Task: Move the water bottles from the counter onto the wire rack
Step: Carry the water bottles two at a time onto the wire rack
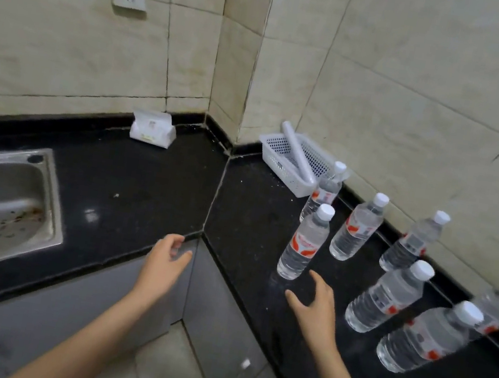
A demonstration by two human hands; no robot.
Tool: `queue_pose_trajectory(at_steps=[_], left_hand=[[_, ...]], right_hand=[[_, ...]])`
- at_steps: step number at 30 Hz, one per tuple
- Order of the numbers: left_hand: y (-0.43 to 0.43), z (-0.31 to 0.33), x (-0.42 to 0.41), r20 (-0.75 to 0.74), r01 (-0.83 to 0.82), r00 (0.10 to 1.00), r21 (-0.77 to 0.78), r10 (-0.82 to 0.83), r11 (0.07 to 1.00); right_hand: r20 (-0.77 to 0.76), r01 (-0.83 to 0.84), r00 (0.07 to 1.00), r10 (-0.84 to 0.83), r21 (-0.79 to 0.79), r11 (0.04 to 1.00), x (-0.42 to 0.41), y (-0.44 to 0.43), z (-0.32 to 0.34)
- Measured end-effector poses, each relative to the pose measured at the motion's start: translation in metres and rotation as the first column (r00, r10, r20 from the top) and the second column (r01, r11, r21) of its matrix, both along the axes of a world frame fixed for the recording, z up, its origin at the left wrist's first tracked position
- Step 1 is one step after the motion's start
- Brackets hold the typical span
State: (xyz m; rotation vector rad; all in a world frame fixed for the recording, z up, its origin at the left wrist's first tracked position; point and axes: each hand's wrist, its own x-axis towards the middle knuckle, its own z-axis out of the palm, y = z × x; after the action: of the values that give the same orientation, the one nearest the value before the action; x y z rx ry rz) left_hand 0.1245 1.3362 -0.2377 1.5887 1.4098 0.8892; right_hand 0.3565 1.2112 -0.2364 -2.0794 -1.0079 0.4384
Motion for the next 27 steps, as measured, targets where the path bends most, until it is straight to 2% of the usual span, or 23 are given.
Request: queue_pose_trajectory(at_steps=[4, 13, 19, 24, 27], left_hand=[[0.043, 0.007, 0.054, 0.016, 0.026, 1.0, -0.013, -0.026, 1.0], [0.1, -0.025, 0.118, -0.066, 0.121, 0.988, -0.203, -0.137, 0.972], [0.15, -0.035, 0.171, -0.071, 0.28, 0.95, -0.239, -0.305, 0.93], [0.179, -0.036, 0.208, -0.005, 0.394, 0.913, -0.24, -0.407, 0.887], [0.193, -0.039, 0.22, 0.023, 0.441, 0.893, -0.257, -0.45, 0.86]], right_hand=[[-0.054, 0.072, 0.996, -0.069, 0.054, 0.996, 0.041, 0.04, 0.006], [-0.125, 0.097, 0.988, -0.09, 0.052, 0.994, 0.072, 0.09, -0.005], [-0.221, 0.219, 0.956, -0.194, 0.093, 0.971, 0.065, 0.109, -0.008], [-0.323, 0.357, 0.901, -0.289, 0.174, 0.918, 0.06, 0.13, -0.001], [-0.301, 0.419, 0.882, -0.362, 0.151, 0.895, 0.064, 0.143, 0.002]])
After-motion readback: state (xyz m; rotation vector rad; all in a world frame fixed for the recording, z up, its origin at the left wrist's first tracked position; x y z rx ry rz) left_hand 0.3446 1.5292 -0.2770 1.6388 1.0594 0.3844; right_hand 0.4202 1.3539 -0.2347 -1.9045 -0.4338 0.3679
